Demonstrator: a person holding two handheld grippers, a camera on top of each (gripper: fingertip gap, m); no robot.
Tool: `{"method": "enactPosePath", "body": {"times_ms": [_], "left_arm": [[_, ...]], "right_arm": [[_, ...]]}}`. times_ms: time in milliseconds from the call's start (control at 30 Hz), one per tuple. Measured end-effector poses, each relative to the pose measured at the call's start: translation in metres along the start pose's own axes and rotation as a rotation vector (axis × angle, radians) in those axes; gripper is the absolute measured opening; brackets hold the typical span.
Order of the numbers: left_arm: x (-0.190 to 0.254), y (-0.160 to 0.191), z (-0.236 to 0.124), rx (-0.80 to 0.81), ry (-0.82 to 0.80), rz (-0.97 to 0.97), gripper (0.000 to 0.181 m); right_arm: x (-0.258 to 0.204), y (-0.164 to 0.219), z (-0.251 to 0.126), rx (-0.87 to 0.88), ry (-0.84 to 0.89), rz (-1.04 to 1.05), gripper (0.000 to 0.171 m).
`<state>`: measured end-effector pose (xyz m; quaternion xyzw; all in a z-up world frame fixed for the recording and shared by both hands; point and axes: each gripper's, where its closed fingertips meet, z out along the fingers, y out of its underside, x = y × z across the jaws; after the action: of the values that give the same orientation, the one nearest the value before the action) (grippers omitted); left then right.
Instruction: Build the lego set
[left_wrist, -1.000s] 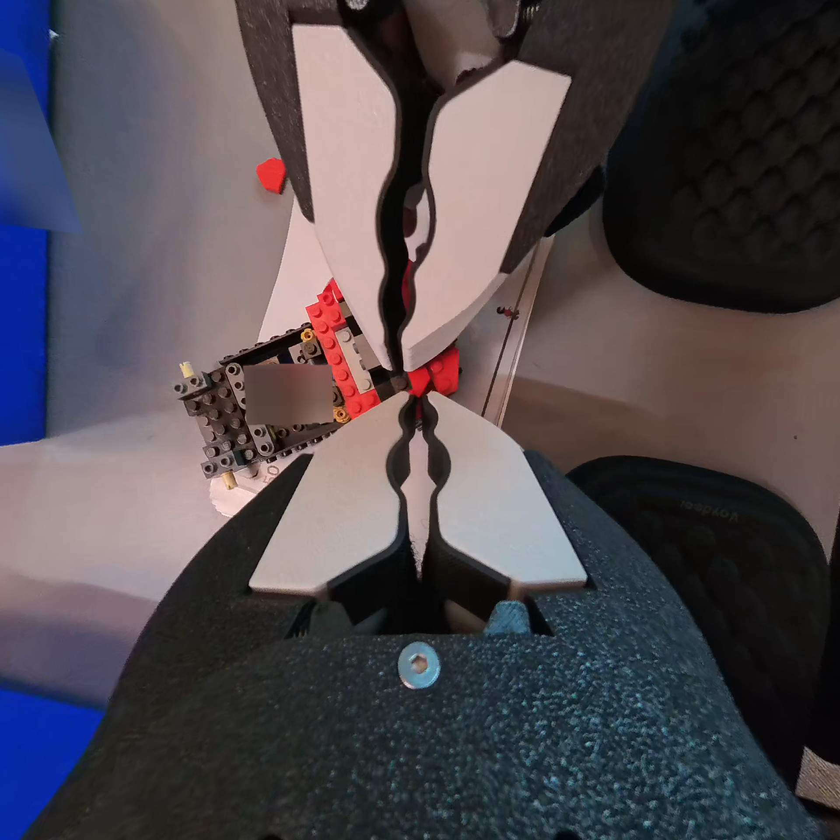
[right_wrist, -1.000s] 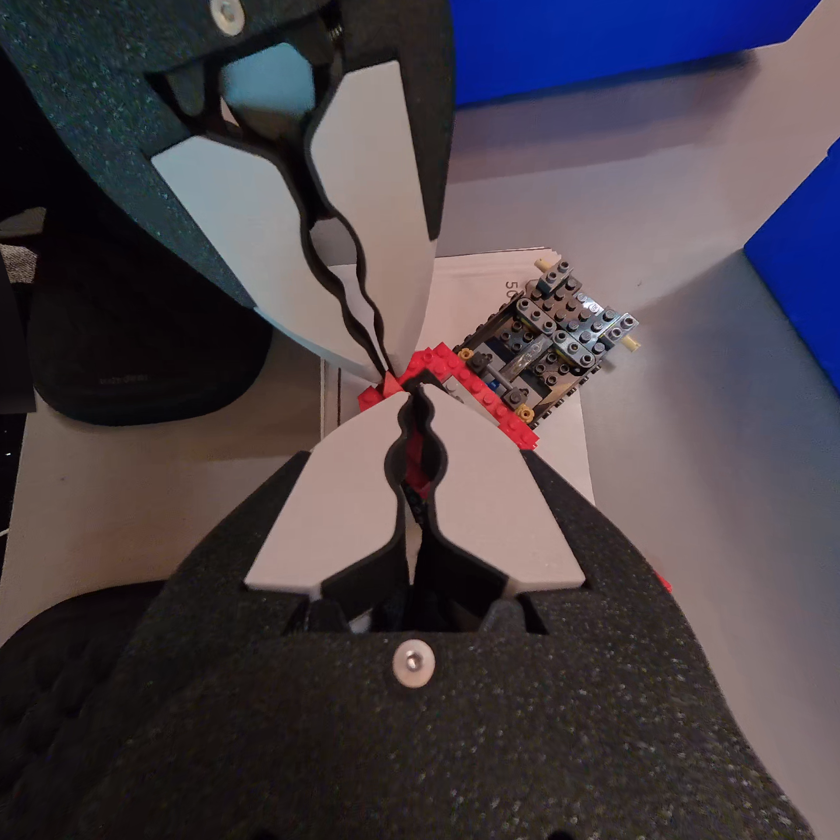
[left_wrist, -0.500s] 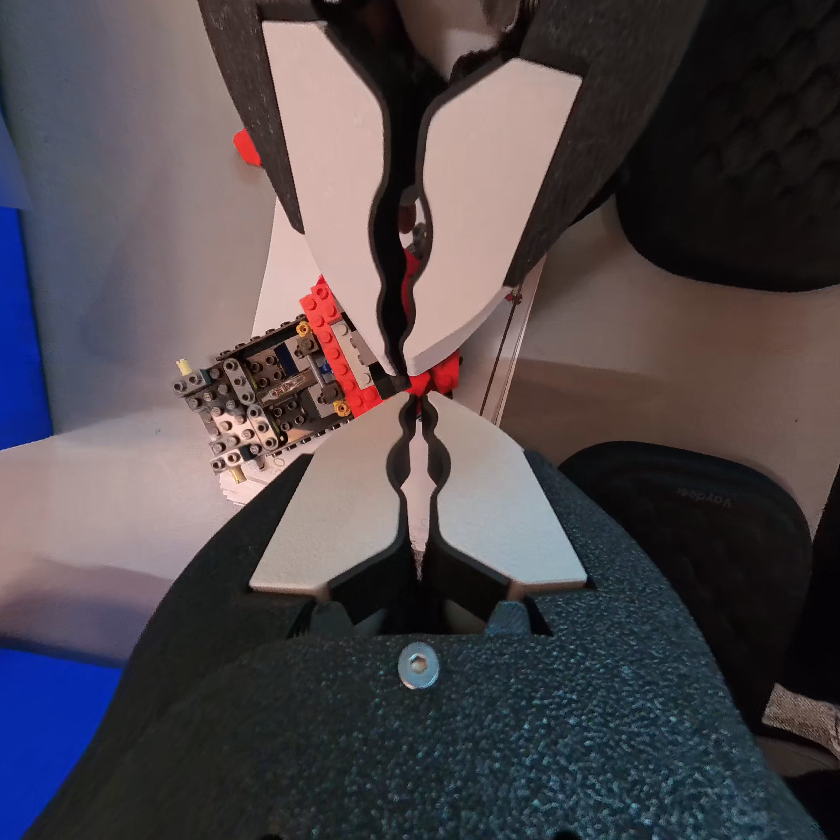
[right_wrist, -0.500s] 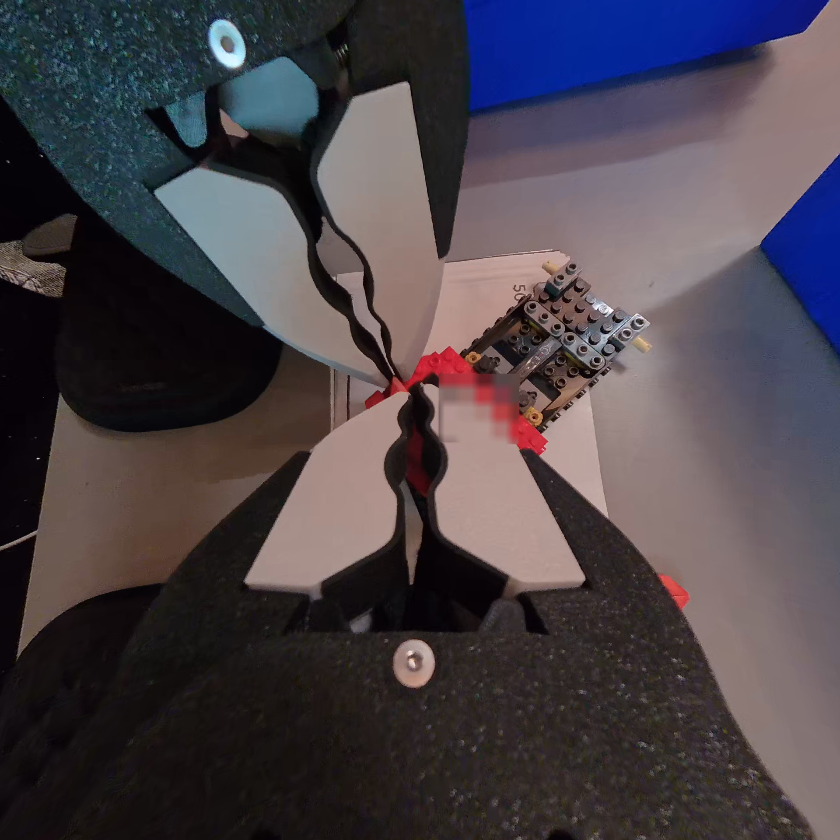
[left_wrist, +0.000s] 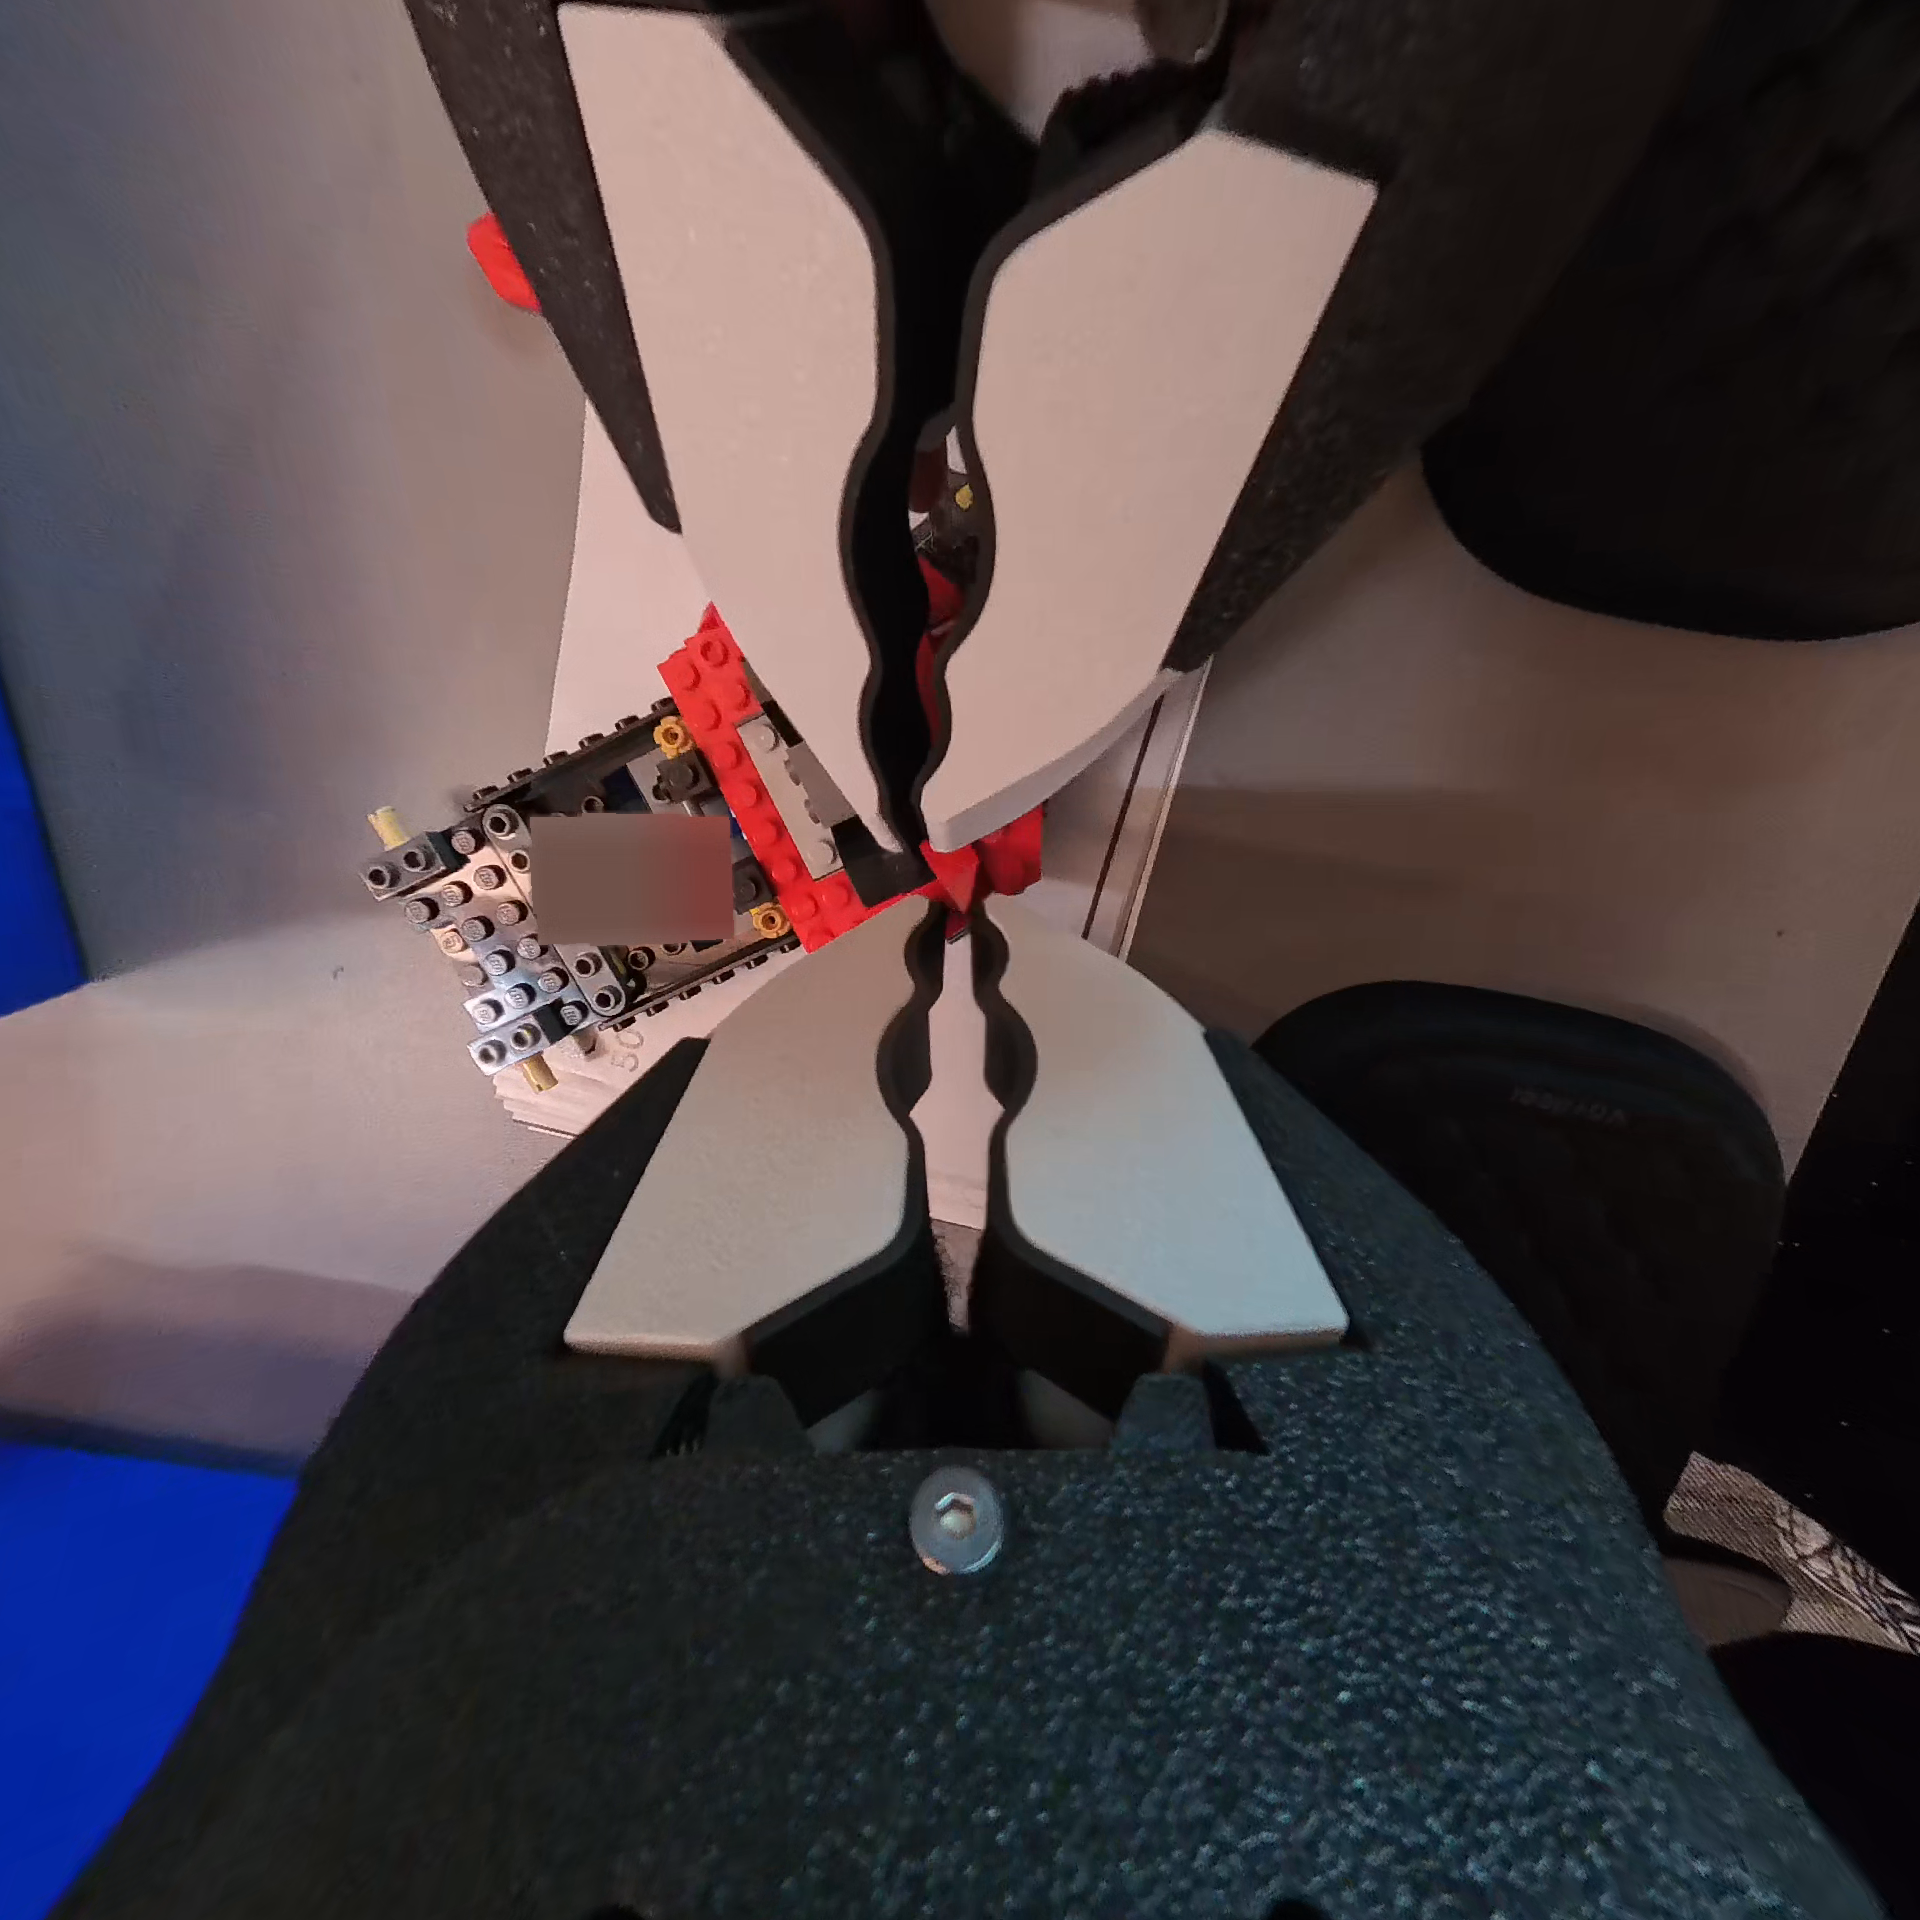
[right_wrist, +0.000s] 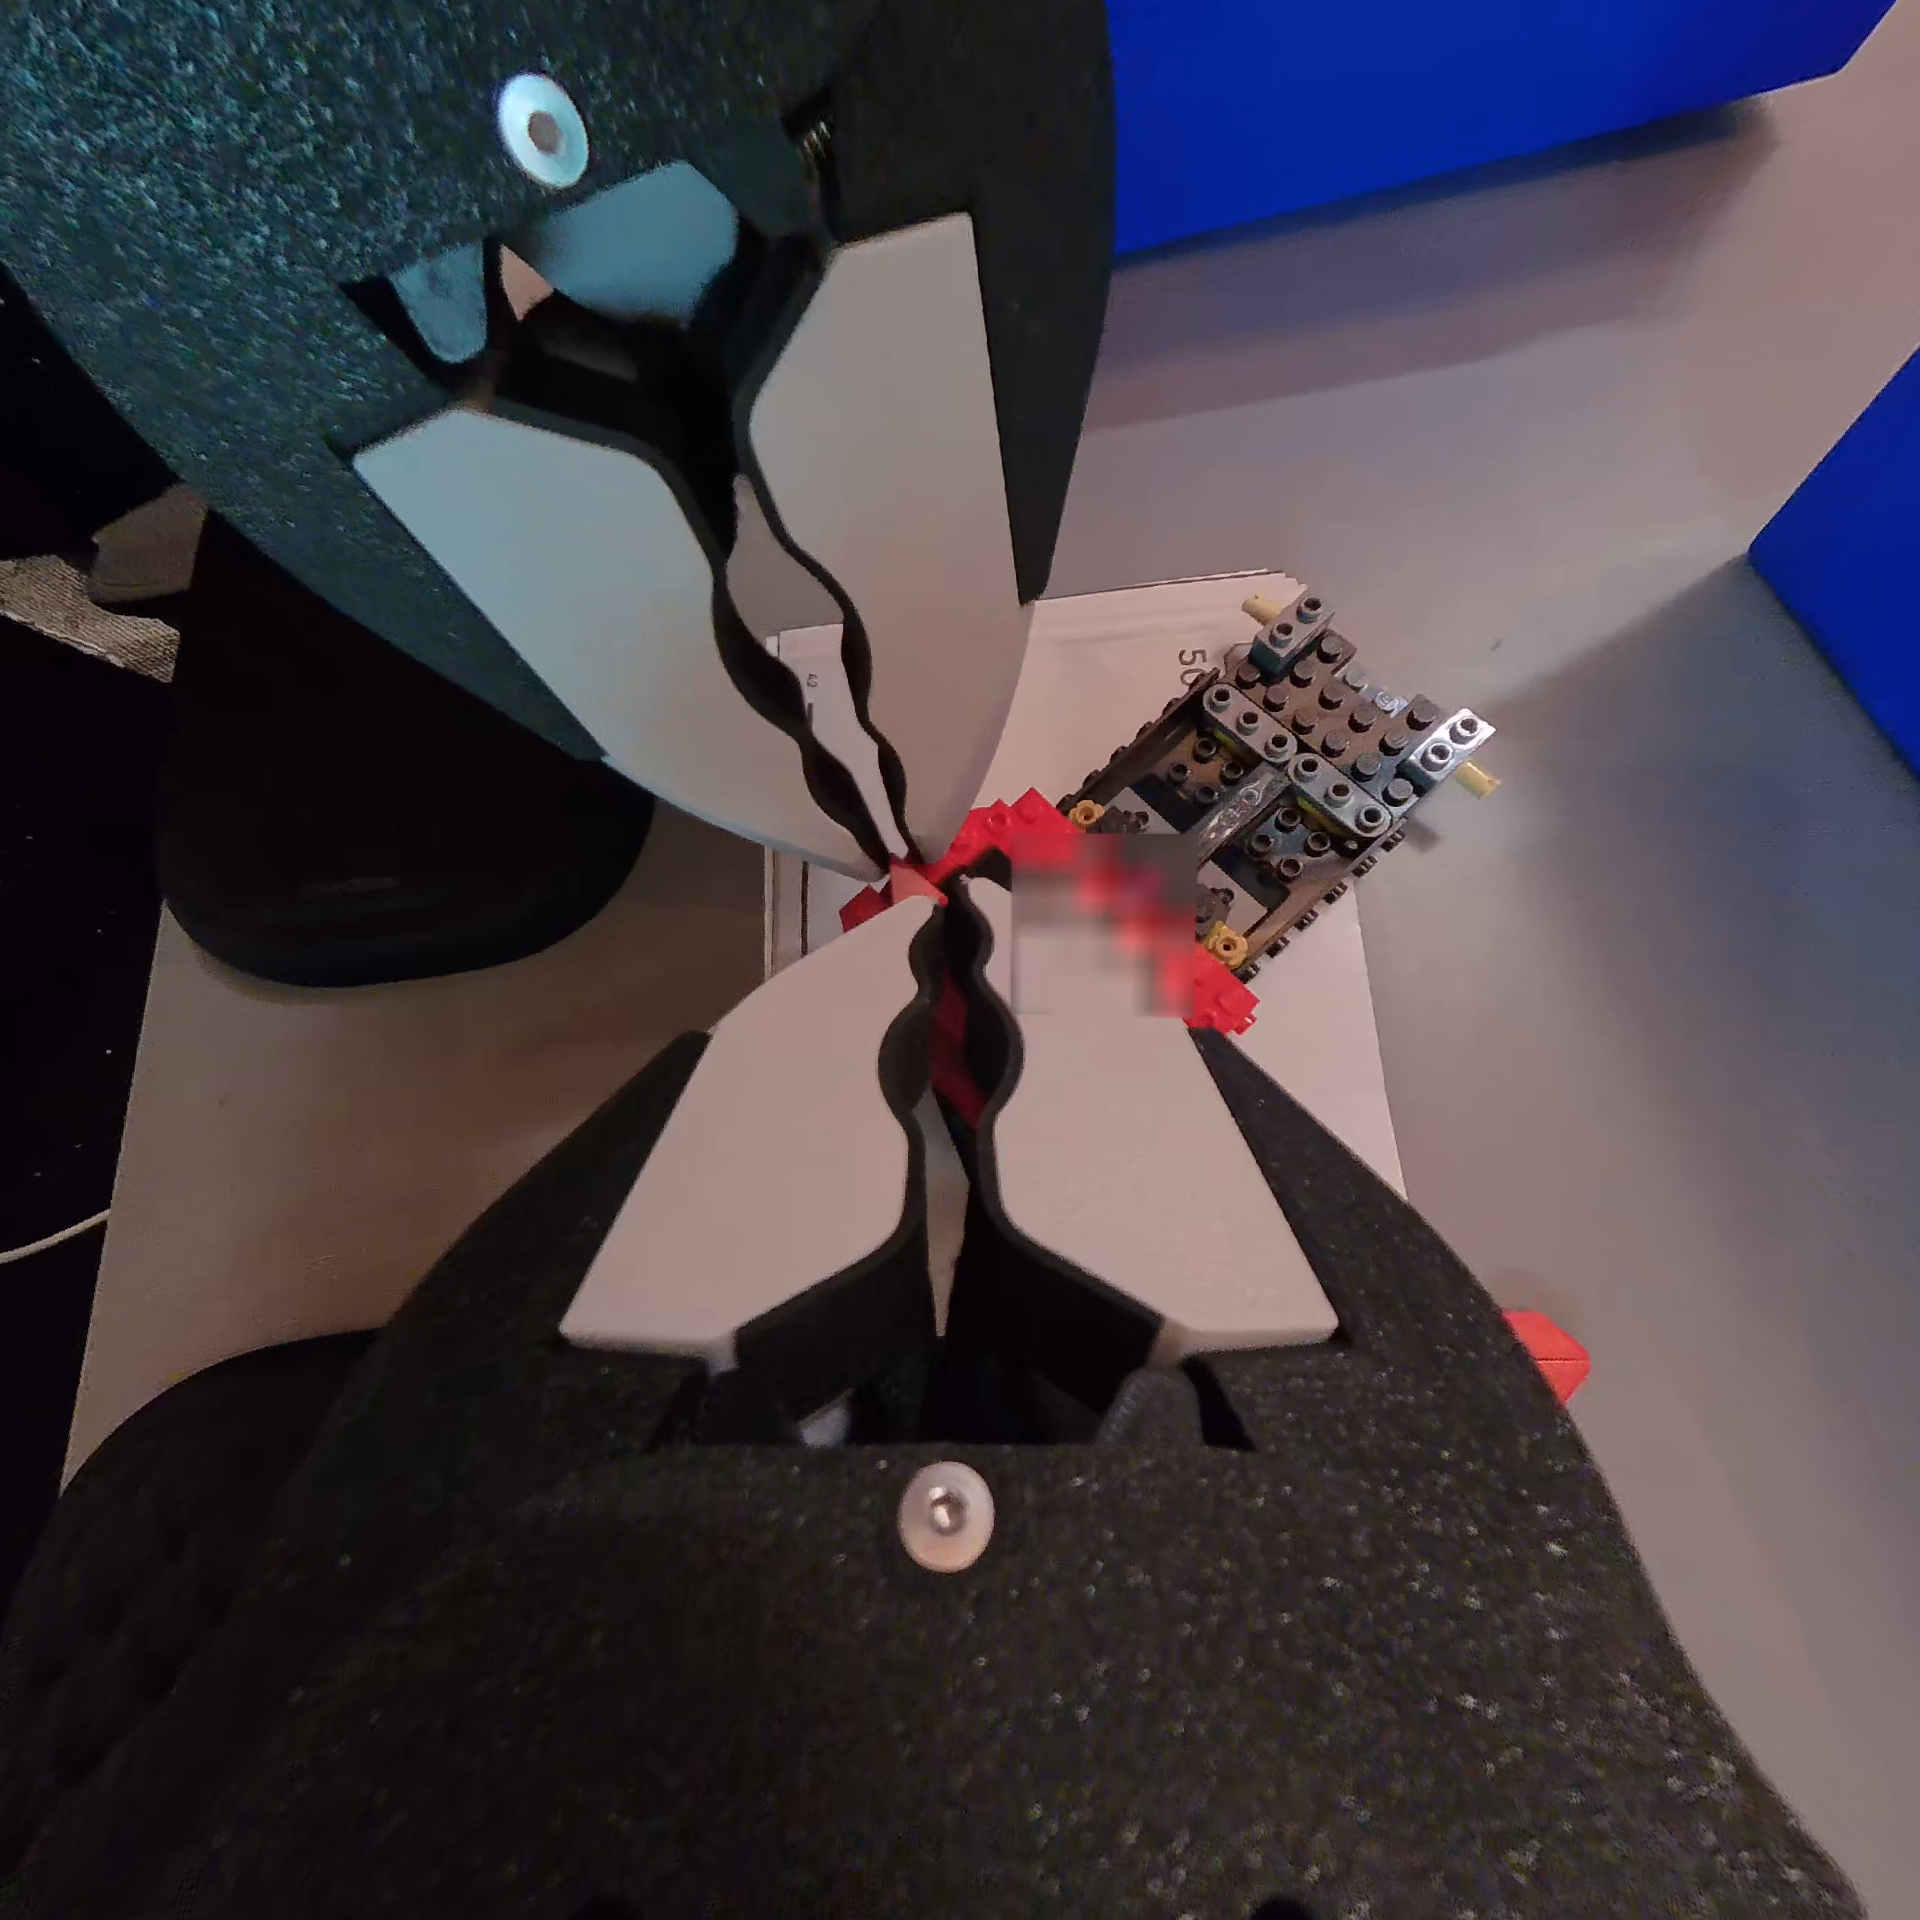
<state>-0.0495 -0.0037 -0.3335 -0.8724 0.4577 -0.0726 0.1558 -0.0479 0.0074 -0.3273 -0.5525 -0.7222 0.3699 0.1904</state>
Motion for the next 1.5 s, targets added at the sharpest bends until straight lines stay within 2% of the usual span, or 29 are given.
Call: {"method": "enactPosePath", "body": {"times_ms": [100,267,900,1500], "left_arm": [[0.0025,-0.0004,-0.0003,0.000,0.026,-0.002,0.009],[0.0001,-0.0007,0.0000,0.012,0.021,-0.009,0.004],[-0.0003,-0.0021,0.0003,0.013,0.023,0.040,0.003],[-0.0004,-0.0026,0.0012,0.016,0.043,0.046,0.003]], "right_arm": [[0.0003,0.0008,0.0007,-0.001,-0.002,0.004,0.000],[0.0014,0.0008,-0.0005,0.004,-0.002,0.008,0.000],[0.0008,-0.0030,0.0004,0.045,-0.026,0.024,0.000],[-0.0016,0.0008,0.0026,0.004,-0.005,0.039,0.000]]}}
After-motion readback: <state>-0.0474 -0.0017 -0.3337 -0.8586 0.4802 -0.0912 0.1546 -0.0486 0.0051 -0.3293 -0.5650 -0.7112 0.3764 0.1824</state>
